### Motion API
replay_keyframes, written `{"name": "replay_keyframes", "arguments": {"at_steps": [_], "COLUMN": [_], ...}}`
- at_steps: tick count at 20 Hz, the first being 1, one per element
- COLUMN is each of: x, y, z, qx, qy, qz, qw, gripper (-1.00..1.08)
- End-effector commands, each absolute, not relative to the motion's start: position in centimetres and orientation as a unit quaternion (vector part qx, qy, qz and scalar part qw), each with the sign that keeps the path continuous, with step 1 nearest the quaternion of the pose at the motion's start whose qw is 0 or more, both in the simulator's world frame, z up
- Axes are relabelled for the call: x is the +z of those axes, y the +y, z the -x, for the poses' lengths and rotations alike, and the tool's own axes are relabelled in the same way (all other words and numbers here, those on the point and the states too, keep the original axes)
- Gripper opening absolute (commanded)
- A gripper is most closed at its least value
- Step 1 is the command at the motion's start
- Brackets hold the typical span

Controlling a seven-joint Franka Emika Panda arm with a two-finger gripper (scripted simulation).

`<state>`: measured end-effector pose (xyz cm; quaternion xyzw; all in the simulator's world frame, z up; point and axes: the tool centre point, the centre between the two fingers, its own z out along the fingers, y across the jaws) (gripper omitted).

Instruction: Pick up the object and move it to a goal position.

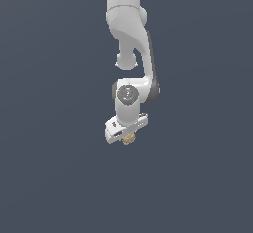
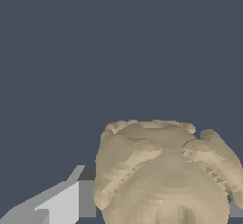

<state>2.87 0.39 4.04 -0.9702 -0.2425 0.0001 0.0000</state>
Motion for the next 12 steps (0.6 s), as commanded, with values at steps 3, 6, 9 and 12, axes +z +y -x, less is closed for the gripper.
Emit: {"name": "replay_keyframes", "arguments": {"at_steps": [3,6,9,12], "x": [4.7,5.7,7.1,8.9], "y": [0.7,1.2,1.9,2.8], "z": [-2.6,-2.1,-1.5,-0.7], "qx": [0.0,0.0,0.0,0.0], "qy": [-0.243,-0.243,-0.243,-0.243], "qz": [0.97,0.97,0.97,0.97], "qw": [0.0,0.0,0.0,0.0], "gripper": [-1.0,-1.0,-1.0,-1.0]}}
